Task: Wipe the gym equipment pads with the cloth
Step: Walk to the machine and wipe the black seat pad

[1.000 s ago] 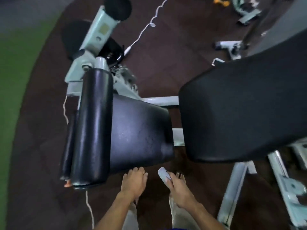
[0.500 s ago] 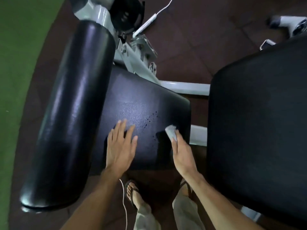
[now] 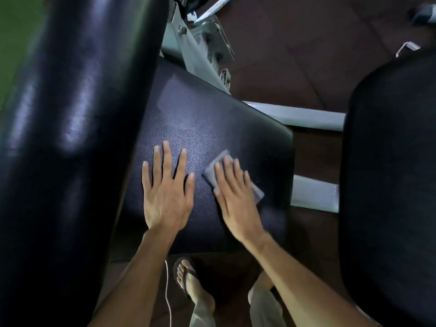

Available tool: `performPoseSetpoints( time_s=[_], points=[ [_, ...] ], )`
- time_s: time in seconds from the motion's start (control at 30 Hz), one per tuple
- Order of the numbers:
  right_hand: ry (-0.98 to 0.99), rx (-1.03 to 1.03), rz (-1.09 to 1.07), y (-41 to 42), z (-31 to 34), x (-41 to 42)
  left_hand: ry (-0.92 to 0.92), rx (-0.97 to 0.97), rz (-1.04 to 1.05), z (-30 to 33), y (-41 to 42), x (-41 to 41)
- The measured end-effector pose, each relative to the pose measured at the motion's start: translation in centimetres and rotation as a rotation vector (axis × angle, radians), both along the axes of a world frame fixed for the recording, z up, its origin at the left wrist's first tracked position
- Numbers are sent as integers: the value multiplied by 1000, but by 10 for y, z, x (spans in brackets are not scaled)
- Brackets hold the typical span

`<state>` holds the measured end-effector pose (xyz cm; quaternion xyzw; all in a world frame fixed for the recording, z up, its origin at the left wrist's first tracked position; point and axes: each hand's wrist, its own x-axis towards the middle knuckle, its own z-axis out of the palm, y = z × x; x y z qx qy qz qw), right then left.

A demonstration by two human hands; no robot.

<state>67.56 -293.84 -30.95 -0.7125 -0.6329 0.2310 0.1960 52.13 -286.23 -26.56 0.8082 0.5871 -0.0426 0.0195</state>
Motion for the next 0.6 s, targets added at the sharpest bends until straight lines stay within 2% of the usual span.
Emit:
performPoseSetpoints(
  time_s=[0.13,0.2,0.27,0.37,0.4,0.43,0.5,0.6],
  points=[
    [-182,7,232,-102,-15,-6,8,15,12,1,0,5],
    [-182,-34,195,-114,-20,12,12,28,13,0,0,4],
    [-162,-98,-49,-84,-25,32,23,37,10,-2,-1,4],
    [-30,-185,-598,22,-21,65,21,56,9,-5,-2,5],
    [1,-175,-658,57,-18,70,18,61,5,-6,-2,5],
    [0,-134,-631,79,-13,67,16,63,0,-6,-2,5],
    [-77,-31,-431,82,-7,39,2,63,1,-6,-2,5],
    [-110,-30,-180,-6,-1,-12,-16,50,10,-3,-2,5]
  ],
)
